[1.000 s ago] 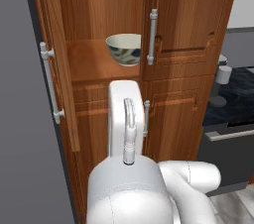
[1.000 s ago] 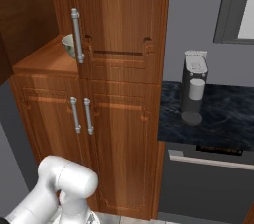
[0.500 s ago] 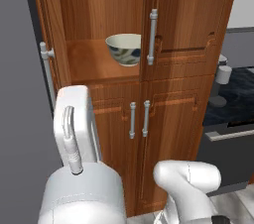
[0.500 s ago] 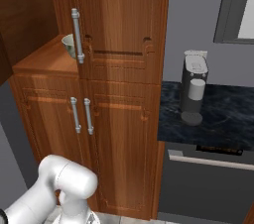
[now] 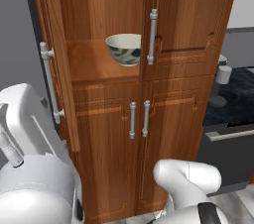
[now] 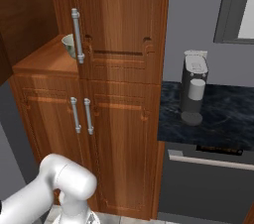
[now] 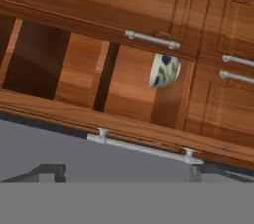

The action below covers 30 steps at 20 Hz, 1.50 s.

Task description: Pick the mug and place it in the sink. Pick the bowl and place it in the open cabinet and then close the cabinet.

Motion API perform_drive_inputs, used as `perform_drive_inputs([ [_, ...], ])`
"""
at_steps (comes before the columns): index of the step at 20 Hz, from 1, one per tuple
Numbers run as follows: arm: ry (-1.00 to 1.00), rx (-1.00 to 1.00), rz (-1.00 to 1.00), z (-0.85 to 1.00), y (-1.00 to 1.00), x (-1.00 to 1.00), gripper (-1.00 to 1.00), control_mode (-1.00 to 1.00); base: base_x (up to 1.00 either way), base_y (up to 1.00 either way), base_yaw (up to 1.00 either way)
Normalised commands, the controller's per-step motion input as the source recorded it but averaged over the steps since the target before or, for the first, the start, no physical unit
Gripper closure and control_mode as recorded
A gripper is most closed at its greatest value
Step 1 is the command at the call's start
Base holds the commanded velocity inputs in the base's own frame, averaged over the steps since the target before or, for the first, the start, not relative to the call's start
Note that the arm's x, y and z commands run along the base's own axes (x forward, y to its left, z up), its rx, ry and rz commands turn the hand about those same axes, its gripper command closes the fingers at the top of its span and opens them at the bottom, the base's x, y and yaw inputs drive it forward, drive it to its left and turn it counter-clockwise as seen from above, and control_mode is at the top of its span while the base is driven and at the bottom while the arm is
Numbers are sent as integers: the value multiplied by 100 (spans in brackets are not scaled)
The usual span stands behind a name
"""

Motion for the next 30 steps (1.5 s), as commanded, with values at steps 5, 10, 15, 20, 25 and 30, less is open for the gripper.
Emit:
perform_drive_inputs([
  [5, 12, -7, -1, 0, 33, 35, -100, -100, 0, 0, 0],
  [10, 14, 0, -6, -3, 15, 30, -100, -100, 0, 0, 0],
  [15, 10, 3, -11, -14, 1, 16, -100, -100, 0, 0, 0],
  [20, 0, 6, -10, -35, 0, 11, -100, -100, 0, 0, 0],
  [25, 0, 1, -5, -24, 0, 32, -100, -100, 0, 0, 0],
  [30, 0, 0, 0, -6, 0, 40, -100, -100, 0, 0, 0],
])
